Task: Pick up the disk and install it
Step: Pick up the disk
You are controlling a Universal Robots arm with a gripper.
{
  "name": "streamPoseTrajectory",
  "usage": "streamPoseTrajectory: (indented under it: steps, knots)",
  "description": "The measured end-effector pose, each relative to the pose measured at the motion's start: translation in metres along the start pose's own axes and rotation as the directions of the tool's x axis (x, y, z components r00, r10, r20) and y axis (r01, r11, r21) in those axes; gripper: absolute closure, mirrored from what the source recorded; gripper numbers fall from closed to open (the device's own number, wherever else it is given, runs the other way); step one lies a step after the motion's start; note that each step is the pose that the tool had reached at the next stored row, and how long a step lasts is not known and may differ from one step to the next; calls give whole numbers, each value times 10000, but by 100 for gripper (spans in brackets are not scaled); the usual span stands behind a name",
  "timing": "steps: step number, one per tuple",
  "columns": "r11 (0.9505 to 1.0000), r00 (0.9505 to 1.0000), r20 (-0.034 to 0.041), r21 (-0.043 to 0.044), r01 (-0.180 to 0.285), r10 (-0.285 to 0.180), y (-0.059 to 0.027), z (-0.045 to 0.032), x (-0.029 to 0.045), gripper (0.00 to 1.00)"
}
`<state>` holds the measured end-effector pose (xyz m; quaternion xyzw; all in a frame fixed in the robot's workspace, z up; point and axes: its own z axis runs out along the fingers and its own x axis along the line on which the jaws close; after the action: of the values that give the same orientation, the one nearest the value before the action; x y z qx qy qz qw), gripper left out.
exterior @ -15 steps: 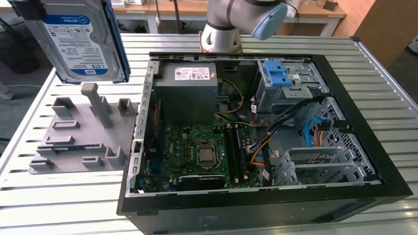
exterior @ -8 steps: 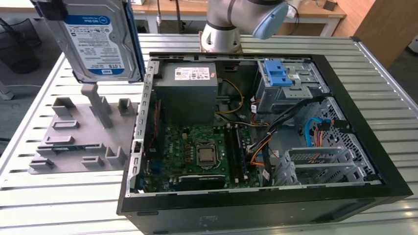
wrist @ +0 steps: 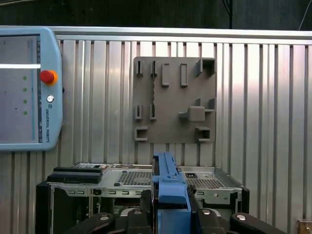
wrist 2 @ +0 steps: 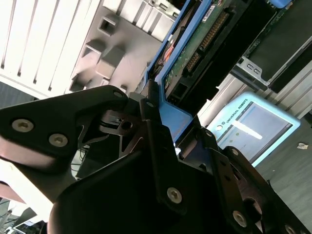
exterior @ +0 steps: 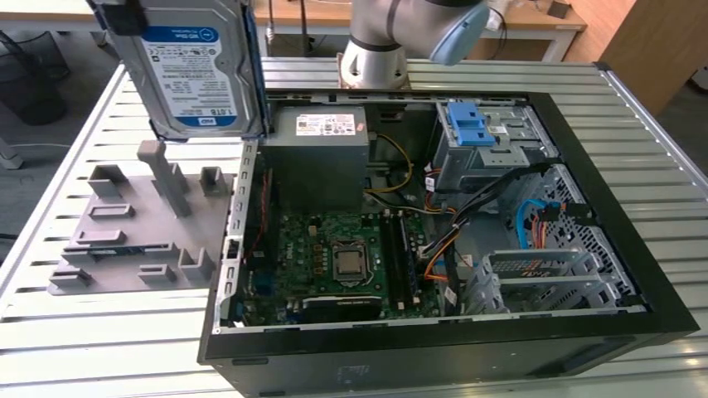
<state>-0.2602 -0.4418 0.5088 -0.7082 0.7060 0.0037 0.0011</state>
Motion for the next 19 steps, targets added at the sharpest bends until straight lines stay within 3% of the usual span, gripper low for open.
streamPoseTrajectory:
  steps: [5, 9, 14, 19]
  knots:
    - [10000, 10000, 0, 1, 0, 0, -225, 4, 1, 64]
    - [10000, 10000, 0, 17, 1, -1, -355, 8, 1, 64]
    - [9998, 10000, 1, 209, 2, -2, -404, 18, 13, 64]
    - [9999, 9999, 143, 159, -1, -2, -538, 48, 29, 64]
